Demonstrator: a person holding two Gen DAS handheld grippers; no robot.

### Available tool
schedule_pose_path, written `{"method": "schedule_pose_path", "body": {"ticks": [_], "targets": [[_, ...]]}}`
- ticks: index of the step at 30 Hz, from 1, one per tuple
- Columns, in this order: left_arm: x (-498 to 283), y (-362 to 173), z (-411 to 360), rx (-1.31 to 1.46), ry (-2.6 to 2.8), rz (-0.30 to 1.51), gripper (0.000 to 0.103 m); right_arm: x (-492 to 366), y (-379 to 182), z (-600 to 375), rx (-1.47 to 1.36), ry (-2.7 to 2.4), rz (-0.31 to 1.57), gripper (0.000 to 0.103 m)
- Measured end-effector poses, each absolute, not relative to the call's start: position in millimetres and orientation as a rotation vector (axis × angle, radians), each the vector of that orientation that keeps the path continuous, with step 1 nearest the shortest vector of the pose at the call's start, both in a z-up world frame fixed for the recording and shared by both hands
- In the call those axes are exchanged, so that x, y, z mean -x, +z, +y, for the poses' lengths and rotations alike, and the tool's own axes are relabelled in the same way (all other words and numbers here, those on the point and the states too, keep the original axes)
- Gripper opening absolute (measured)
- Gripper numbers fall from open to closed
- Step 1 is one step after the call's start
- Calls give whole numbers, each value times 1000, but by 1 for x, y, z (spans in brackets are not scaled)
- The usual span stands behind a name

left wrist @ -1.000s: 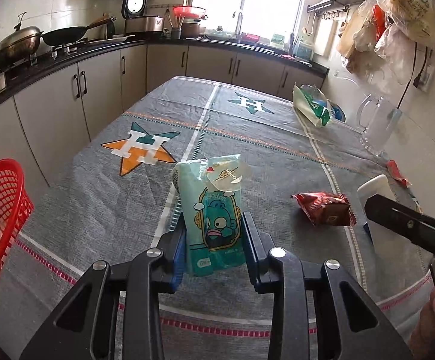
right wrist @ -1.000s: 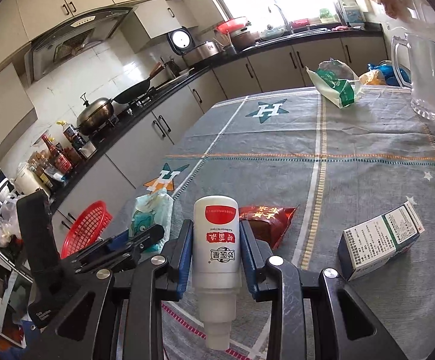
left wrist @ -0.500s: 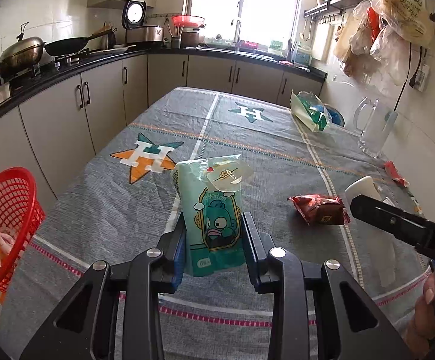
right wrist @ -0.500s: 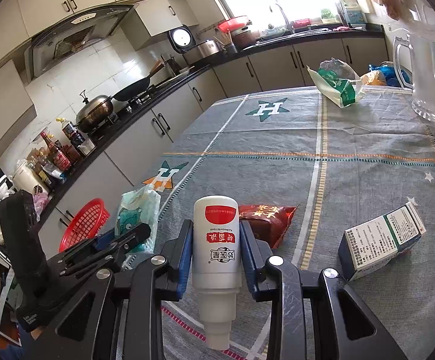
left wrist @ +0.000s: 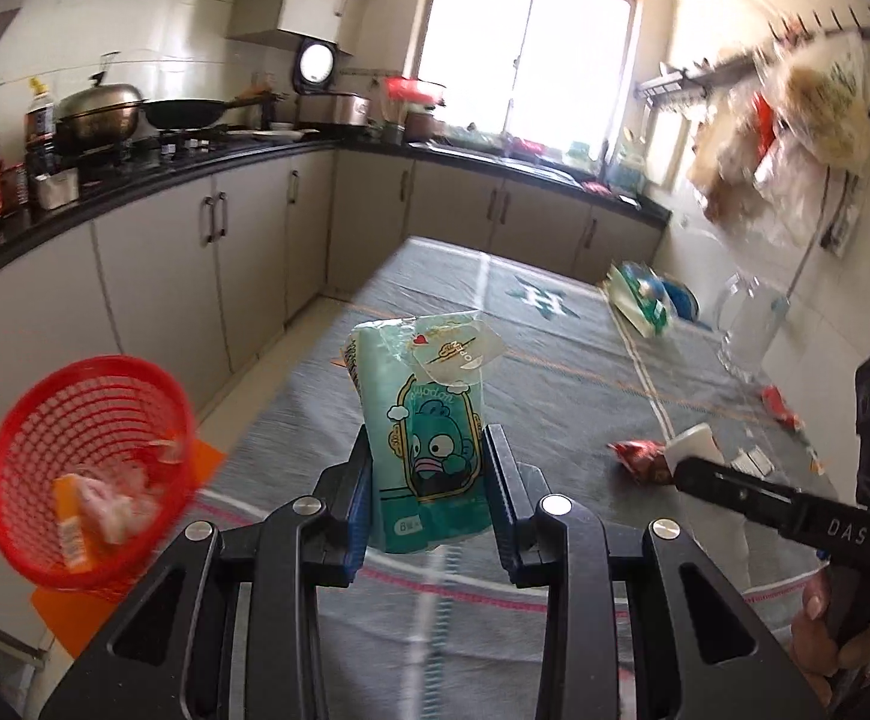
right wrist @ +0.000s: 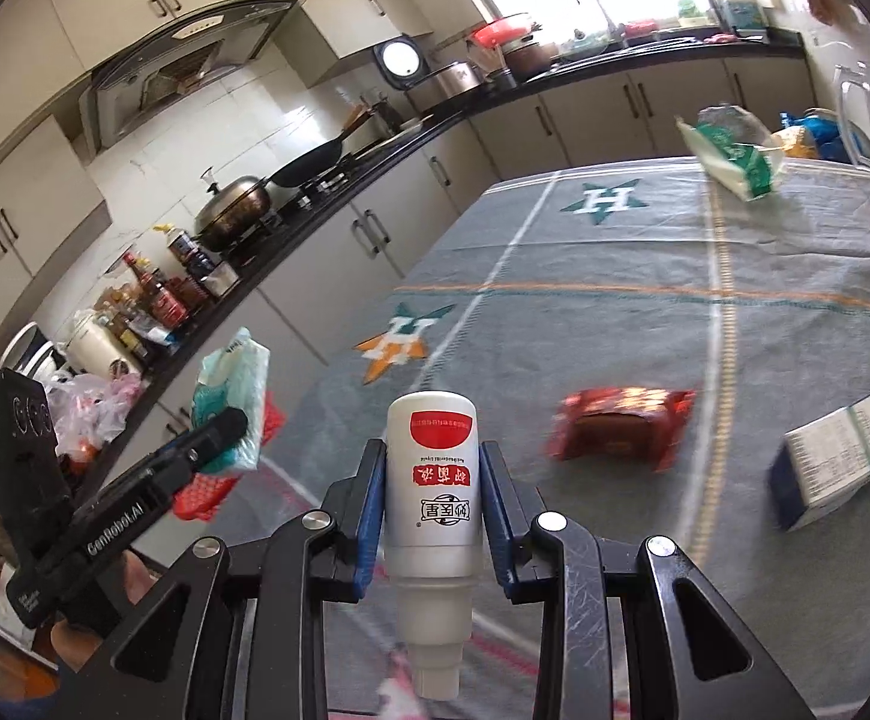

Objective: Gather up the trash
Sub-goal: 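Carry the tissue pack and bottle in both grippers over the basket, then open both grippers to drop the tissue pack and bottle into the basket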

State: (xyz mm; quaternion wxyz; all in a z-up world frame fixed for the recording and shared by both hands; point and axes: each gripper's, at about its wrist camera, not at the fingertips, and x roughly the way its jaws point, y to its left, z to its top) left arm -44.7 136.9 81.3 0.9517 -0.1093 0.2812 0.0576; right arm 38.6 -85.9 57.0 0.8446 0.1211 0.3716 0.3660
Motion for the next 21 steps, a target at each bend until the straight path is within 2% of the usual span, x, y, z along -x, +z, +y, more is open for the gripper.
{"method": "schedule_pose_path", "body": {"ticks": [9,15,21], "targets": [[90,87,231,310,262,519,32,-18,78,-1,-224,921,816,33],[117,75,307,392,376,510,32,-15,83,73,-201,1010,855,33],[124,57,350,439,426,522,32,-10,86,142,-156,1073,880,33]]}}
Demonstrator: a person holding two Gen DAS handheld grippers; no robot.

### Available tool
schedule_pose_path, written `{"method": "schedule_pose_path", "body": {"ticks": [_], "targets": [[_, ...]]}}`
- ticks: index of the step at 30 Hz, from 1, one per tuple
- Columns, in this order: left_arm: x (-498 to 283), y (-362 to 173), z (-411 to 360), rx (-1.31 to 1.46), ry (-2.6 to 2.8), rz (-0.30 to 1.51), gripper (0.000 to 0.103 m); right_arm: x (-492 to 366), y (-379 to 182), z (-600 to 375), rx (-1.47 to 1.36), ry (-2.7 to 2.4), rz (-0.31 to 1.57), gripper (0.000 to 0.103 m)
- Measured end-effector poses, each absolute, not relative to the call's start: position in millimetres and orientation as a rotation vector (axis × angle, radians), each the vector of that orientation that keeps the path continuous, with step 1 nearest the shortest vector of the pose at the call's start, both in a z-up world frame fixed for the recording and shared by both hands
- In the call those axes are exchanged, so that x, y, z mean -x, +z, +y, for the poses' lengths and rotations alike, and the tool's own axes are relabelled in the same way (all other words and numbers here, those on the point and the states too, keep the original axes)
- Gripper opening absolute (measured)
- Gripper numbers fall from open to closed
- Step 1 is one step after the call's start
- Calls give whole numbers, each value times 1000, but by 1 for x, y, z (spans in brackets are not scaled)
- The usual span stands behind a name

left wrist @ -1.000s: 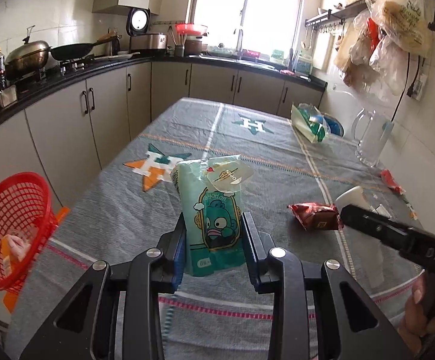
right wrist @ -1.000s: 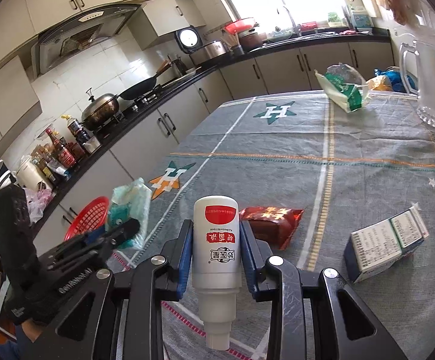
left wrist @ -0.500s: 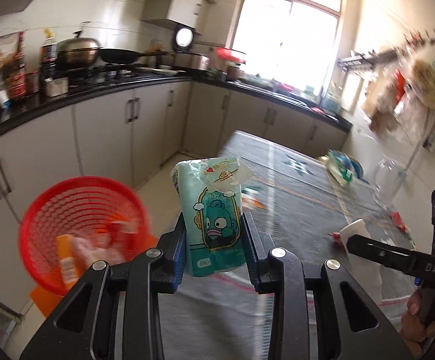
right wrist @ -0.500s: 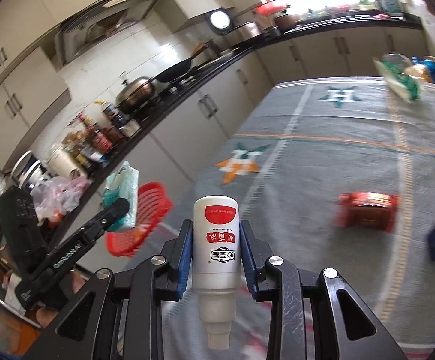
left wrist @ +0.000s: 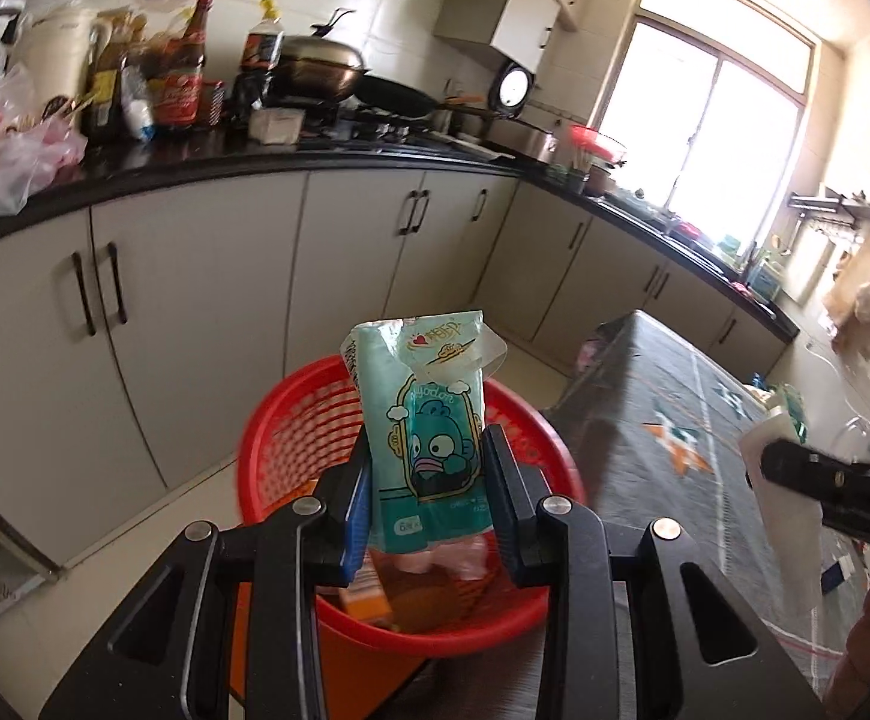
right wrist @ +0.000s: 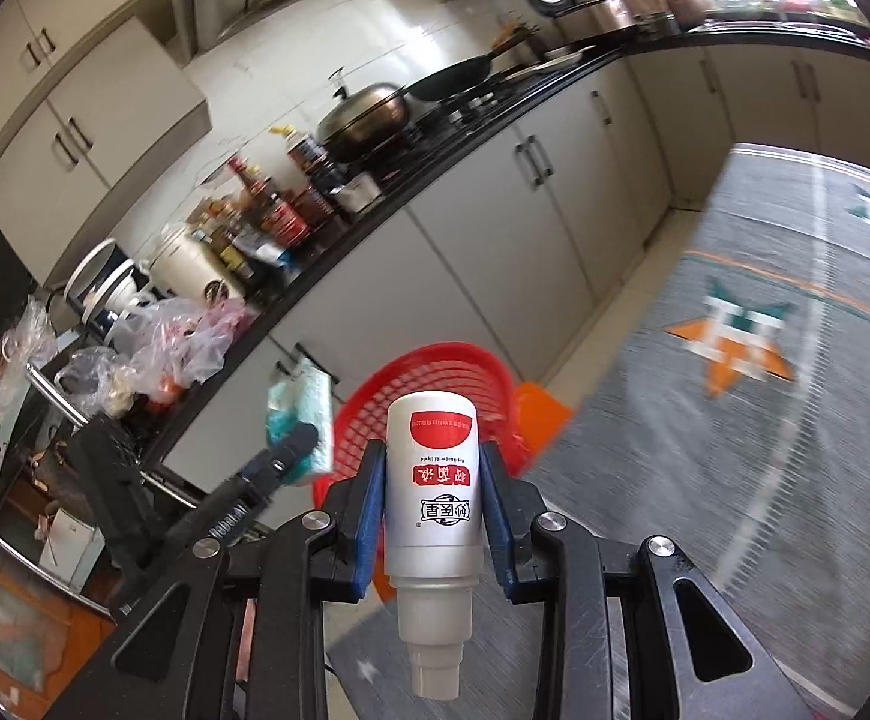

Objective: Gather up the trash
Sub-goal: 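Open both grippers to drop the tissue pack and bottle into the basket, then move both open grippers back over the table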

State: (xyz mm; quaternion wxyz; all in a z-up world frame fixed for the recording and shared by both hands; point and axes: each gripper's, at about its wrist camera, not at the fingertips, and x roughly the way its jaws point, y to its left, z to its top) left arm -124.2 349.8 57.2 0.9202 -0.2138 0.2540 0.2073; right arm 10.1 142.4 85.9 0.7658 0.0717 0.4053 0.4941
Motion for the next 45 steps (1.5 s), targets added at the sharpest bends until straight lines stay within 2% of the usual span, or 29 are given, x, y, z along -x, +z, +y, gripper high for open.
{"method": "schedule_pose_path", "body": {"ticks": [12,15,17,21,33,45], "targets": [[115,26,376,465,423,576,35,-34,44,240,-104,1035,980,33],[113,24,377,464,414,581,40,-38,36,246,-86,1015,995,36],[113,25,375,466,412,582,53,-38,34,244,-87,1028,1002,38],[114,29,370,459,408,571,53,-34,44,231,-98,1042,967,38],[101,60,304,357,304,562,56,-20,66,106,-234,934,882,38],[45,68,155,194,-6,688,61,-28,66,-103,-441,637,801,40]]}}
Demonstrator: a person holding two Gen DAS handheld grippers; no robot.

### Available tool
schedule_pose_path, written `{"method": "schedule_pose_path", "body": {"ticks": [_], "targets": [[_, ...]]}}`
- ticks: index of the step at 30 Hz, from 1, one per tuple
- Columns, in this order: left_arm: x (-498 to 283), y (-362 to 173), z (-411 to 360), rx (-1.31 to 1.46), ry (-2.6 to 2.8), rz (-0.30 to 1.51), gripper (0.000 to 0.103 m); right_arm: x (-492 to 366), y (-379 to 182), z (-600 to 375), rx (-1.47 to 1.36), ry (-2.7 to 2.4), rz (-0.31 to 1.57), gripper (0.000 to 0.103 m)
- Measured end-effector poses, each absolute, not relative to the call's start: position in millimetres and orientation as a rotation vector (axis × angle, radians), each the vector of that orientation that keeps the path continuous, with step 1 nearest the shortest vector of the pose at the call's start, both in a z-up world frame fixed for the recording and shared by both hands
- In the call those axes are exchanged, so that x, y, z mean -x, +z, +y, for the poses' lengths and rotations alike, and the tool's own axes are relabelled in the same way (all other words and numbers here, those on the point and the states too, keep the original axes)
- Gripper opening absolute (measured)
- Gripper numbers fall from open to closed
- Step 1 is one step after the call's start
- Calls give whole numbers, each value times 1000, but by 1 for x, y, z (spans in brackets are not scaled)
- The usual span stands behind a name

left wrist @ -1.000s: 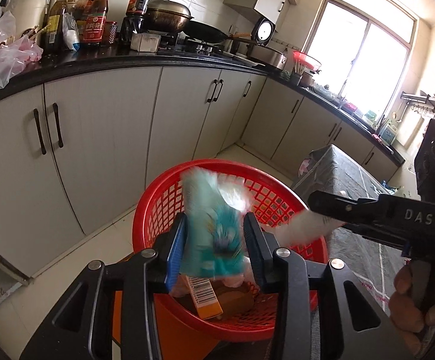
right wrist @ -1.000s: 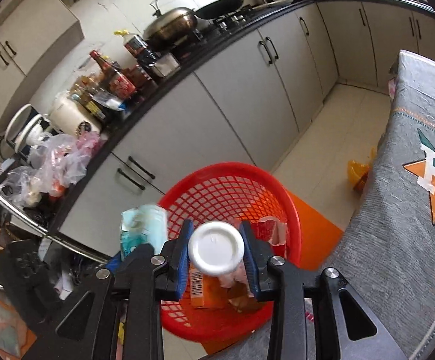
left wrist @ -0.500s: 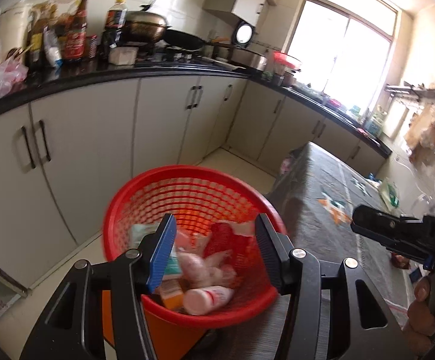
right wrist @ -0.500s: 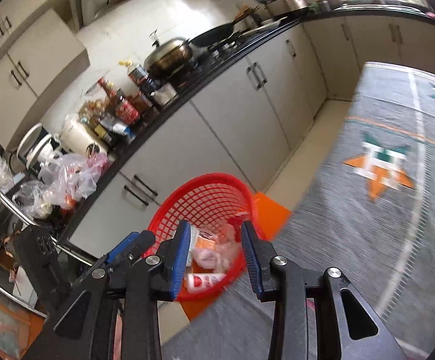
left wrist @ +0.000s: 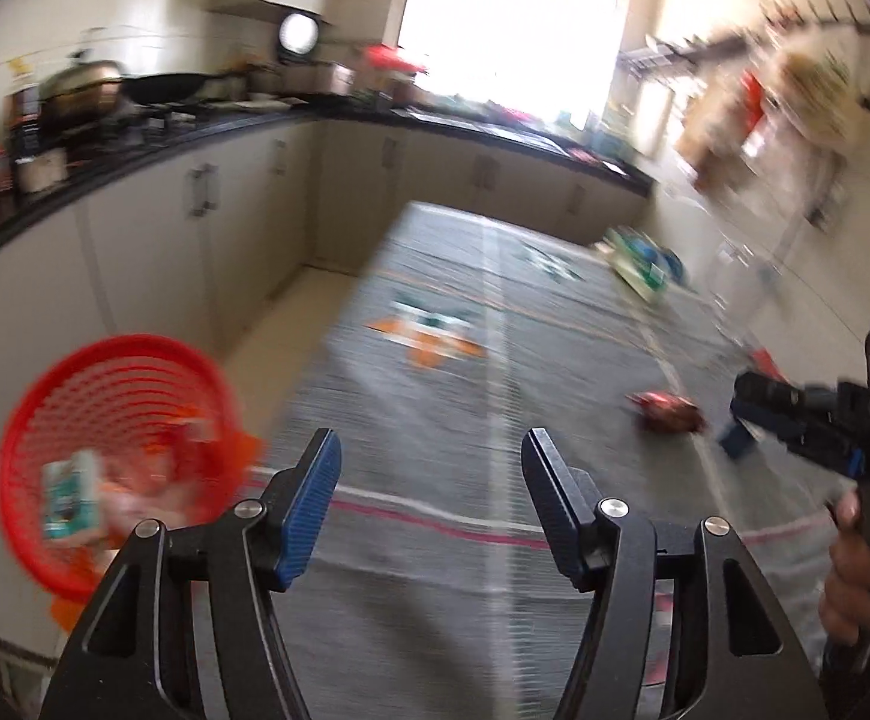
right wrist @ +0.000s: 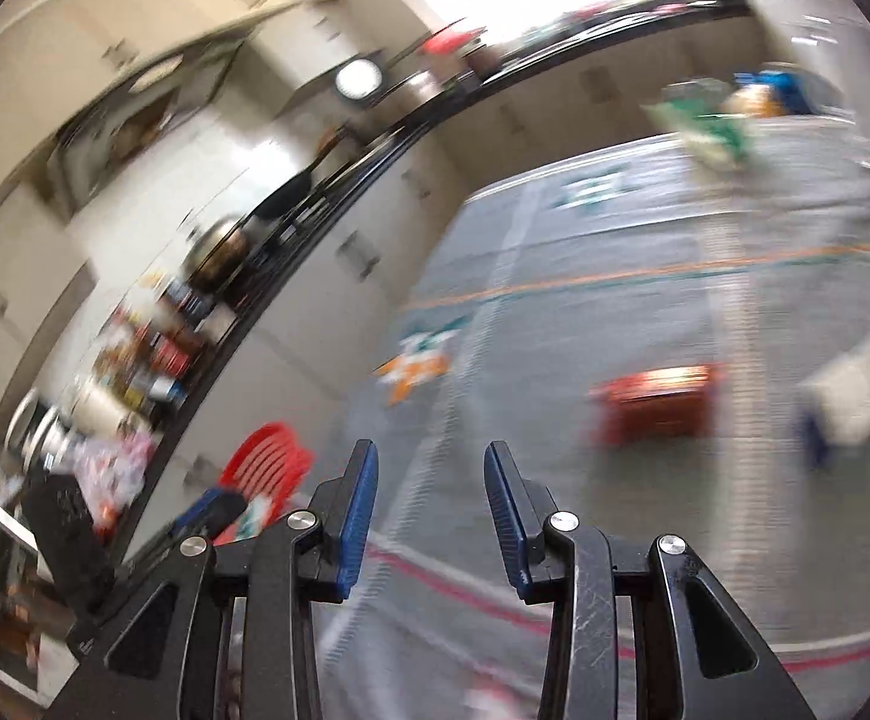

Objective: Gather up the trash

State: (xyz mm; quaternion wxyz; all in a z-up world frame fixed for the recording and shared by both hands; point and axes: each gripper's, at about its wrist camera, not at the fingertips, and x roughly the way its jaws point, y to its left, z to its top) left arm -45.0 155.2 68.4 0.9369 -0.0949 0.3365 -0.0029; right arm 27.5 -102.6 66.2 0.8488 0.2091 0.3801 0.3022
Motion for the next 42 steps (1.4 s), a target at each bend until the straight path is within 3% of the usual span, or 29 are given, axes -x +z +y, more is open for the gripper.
{"method": "schedule_pose_path", "body": {"ticks": [7,13,23,25,29,42], "targets": [[7,63,75,144,-175,791,62,-53,61,-230,-540,355,757,45],[-33,59,31,137,-249,856,62,-78,35,-279,-628,267,800,47],[-113,45,-9,112,-282,880,68,-89,12,-269,-693,414,889,48],[-125,43,-10,131,-300,889,68,-87,10,-263,-747,544,918,54],[-143,31,-14,116,-345,923,68,-81,15,-264,-777,595,893,55],[-100,13,-35,-202,-526,917,67,-76,19,-276,-795,546,859,58]]}}
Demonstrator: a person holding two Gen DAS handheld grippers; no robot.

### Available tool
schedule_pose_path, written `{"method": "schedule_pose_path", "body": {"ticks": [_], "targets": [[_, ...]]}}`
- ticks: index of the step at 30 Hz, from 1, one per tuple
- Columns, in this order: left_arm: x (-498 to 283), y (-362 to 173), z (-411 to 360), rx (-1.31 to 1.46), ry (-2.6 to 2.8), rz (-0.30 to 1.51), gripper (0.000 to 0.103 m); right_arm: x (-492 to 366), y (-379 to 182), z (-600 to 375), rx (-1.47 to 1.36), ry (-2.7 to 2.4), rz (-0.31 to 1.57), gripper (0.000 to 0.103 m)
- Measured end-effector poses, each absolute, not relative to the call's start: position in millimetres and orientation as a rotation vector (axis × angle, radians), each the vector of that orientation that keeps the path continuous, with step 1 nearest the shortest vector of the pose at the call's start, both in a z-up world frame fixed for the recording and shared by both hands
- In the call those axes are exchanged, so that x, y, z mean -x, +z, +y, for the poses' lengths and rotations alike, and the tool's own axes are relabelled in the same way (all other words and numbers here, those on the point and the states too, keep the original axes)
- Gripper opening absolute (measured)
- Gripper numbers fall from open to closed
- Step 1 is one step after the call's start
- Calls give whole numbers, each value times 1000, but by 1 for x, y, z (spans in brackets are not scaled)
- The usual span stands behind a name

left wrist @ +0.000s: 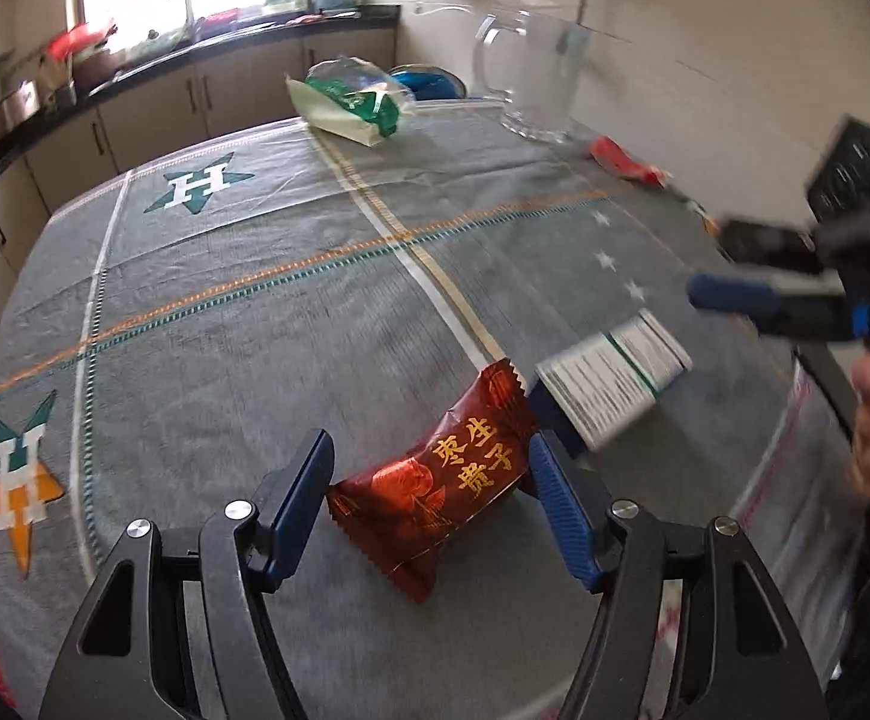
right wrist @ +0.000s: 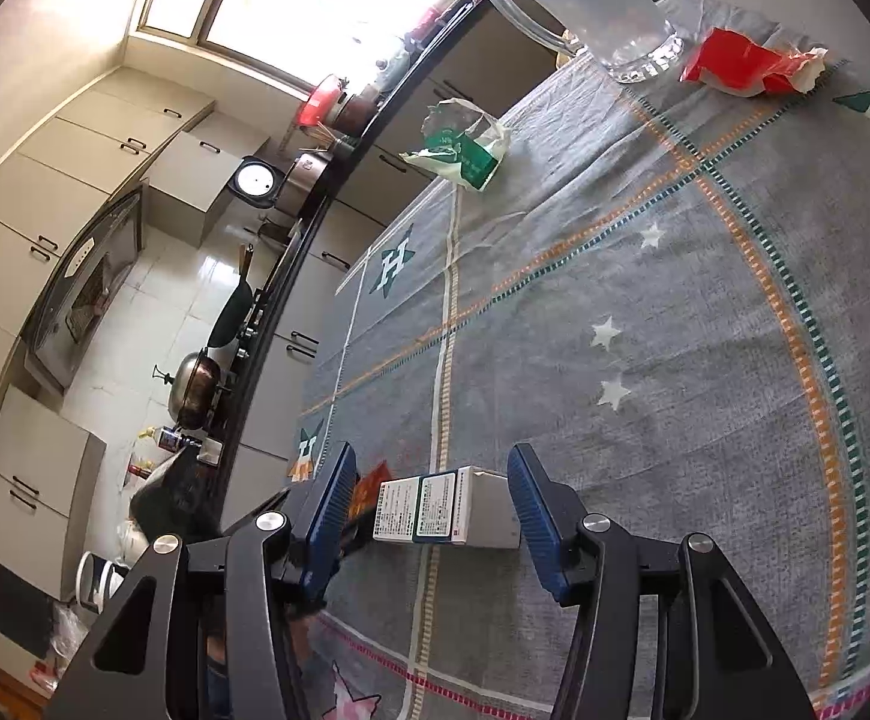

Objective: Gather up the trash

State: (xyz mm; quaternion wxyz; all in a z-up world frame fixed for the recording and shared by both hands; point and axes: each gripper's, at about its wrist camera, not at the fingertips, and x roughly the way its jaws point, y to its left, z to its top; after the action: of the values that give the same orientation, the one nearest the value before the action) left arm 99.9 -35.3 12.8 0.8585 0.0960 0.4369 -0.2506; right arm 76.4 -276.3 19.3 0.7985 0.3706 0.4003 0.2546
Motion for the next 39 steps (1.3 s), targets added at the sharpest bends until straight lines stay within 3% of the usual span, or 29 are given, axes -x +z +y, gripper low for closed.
{"method": "schedule_pose_path", "body": {"ticks": [6,9,10,11,24,30,33,39], "targets": [[-77,6,-48,-335,-540,921,64,-78,18,-273,-765,542,865,58],[-71,1,-53,-353,-520,909,49,-84,16,-266,-738,523,857,58],[-69,3,-52,-331,-517,909,33,-87,16,-263,-723,516,849,58],[-68,4,-51,-319,-510,913,31,-91,15,-257,-703,514,851,58],[-51,16,38,-56,-209,953,31,-73,11,-194,-409,827,1005,60],[-21,34,68,23,-191,896,31,-49,41,-176,-147,757,866,60],[-12,39,72,38,-209,876,31,-45,53,-161,-23,703,804,66],[0,40,62,46,-242,860,31,-70,38,-127,189,633,833,66]]}}
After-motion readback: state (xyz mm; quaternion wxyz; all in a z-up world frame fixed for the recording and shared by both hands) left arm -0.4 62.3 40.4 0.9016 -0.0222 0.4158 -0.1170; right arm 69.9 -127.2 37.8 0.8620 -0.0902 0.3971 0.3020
